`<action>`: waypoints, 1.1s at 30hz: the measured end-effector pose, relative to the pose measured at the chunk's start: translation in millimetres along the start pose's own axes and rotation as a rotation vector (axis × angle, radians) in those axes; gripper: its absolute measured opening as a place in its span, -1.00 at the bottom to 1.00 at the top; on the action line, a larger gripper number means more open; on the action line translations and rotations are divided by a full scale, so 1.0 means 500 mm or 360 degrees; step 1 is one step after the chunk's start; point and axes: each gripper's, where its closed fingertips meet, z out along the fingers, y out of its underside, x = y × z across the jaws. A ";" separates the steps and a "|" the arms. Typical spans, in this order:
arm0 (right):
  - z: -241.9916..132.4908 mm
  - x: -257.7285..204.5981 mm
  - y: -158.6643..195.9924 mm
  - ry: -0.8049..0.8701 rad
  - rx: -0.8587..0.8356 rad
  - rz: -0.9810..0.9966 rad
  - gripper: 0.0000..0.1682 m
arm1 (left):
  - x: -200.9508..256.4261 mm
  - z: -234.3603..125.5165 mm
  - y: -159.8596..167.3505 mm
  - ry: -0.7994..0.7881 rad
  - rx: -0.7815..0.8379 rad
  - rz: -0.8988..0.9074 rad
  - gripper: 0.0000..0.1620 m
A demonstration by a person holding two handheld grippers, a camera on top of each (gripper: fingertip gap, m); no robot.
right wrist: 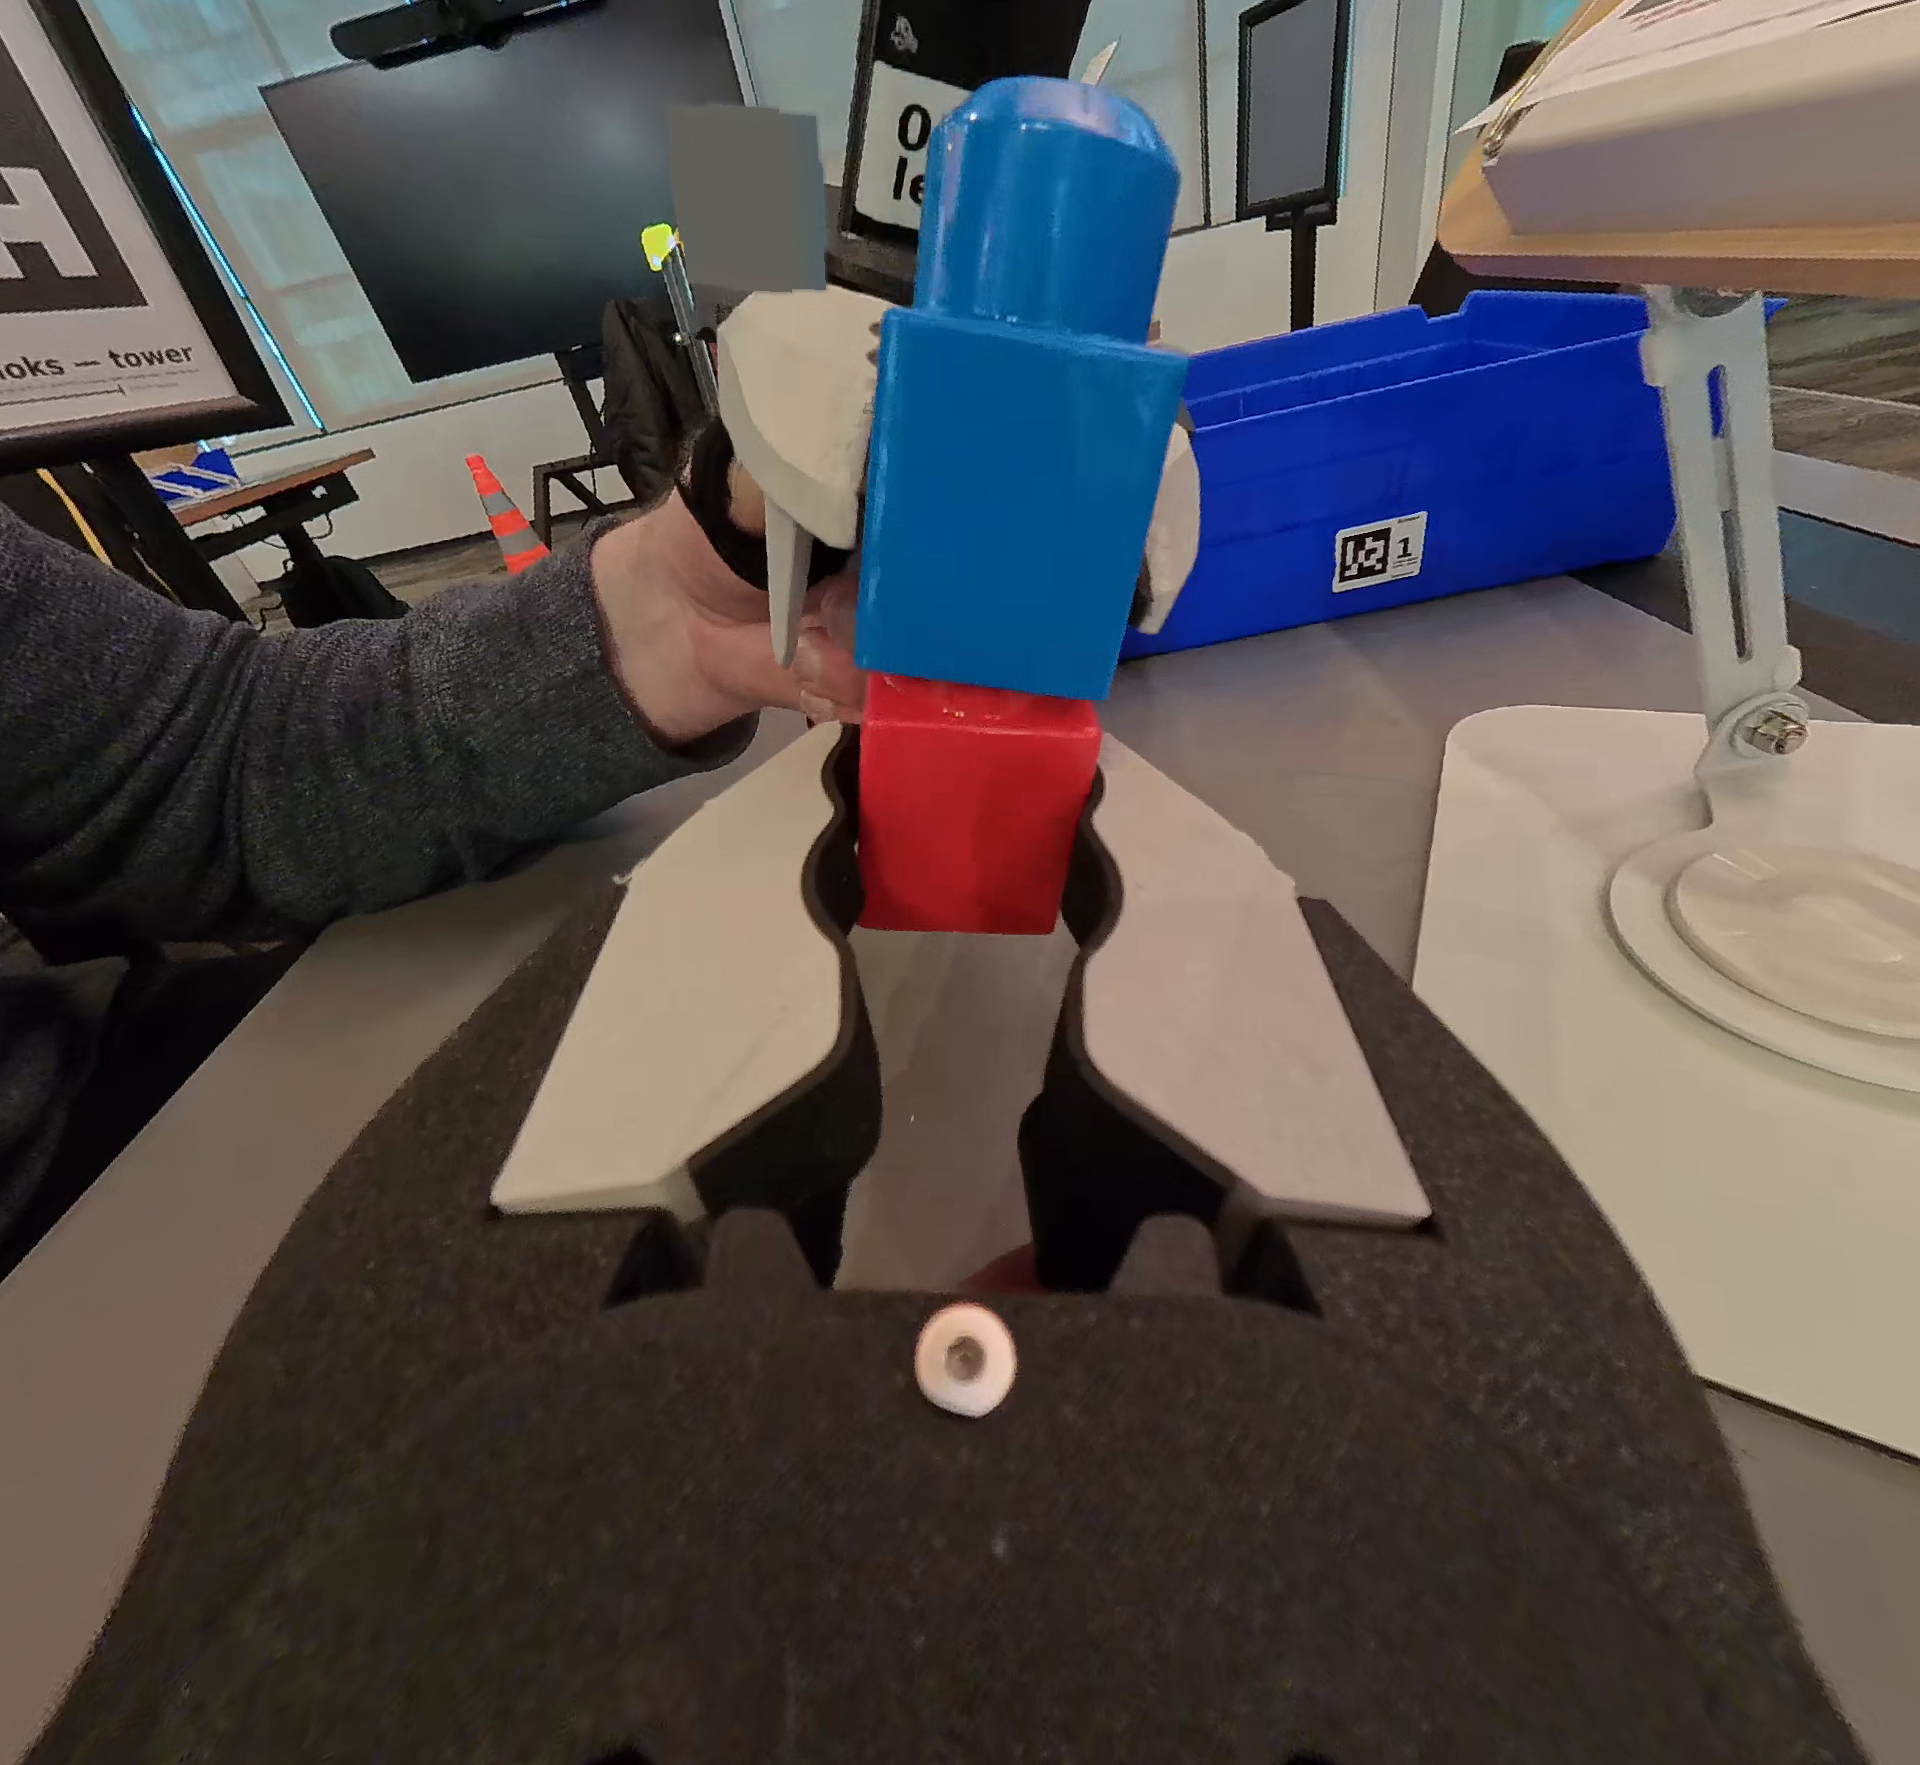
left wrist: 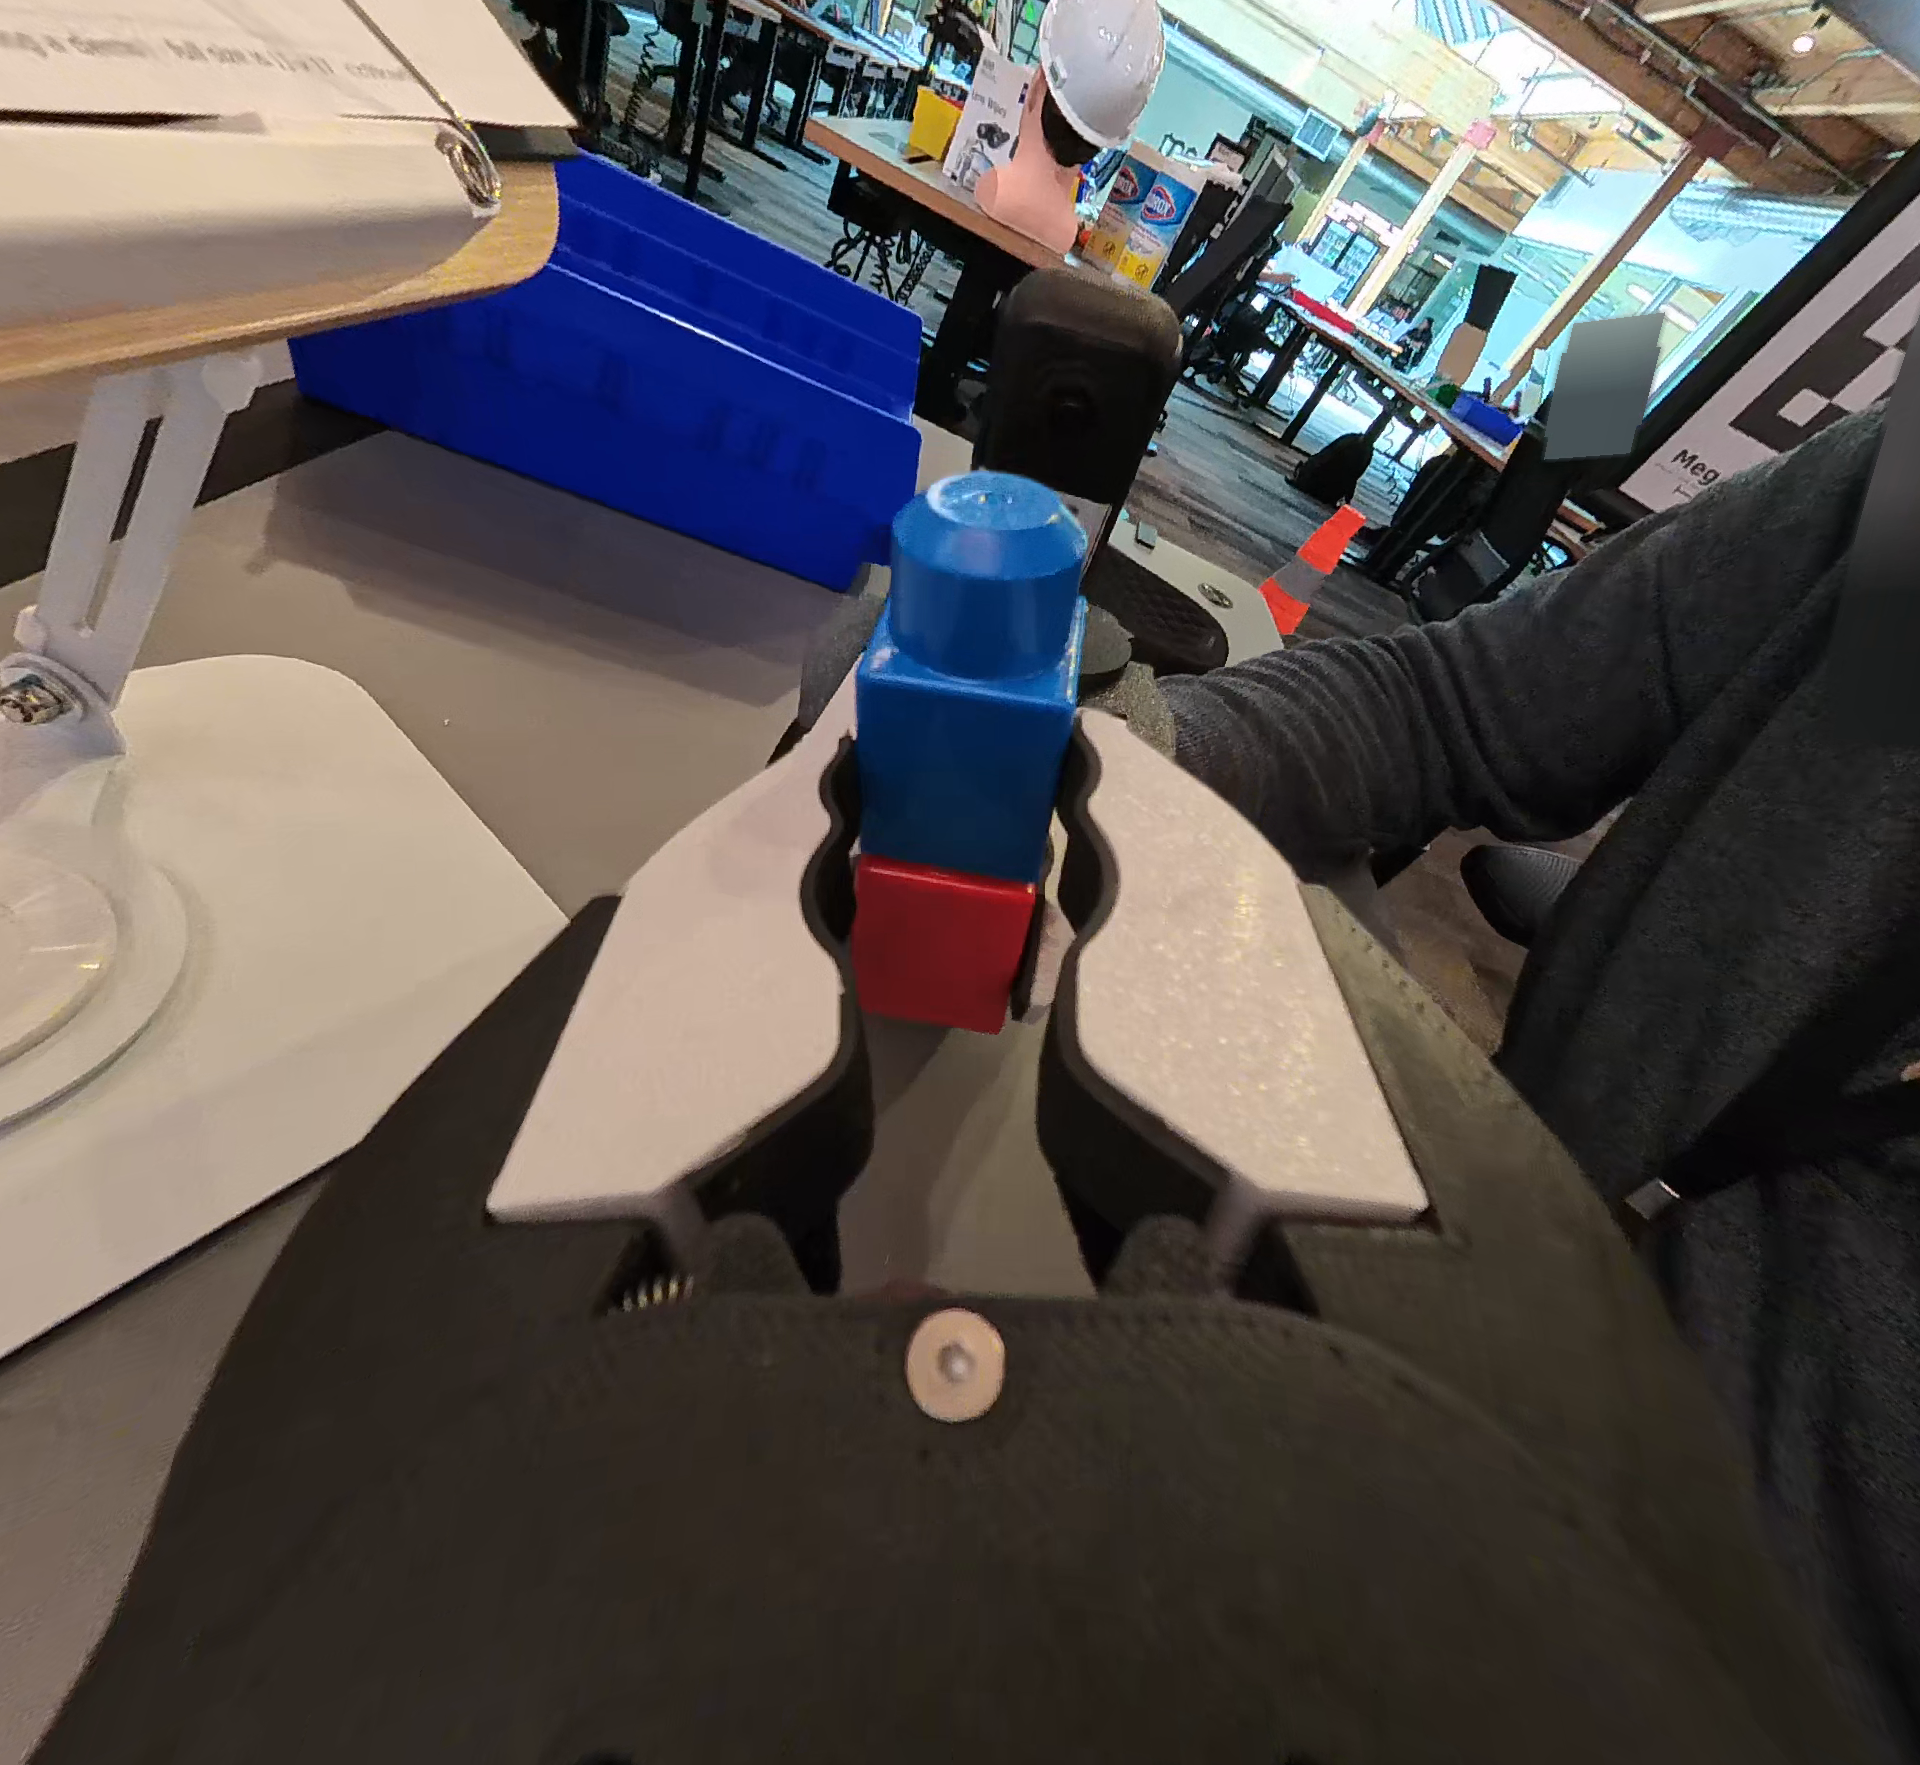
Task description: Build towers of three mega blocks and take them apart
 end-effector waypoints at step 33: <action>0.009 -0.002 0.014 0.0008 -0.0075 -0.0008 -0.58 | -0.002 -0.007 0.023 -0.0088 -0.0168 0.0126 -0.56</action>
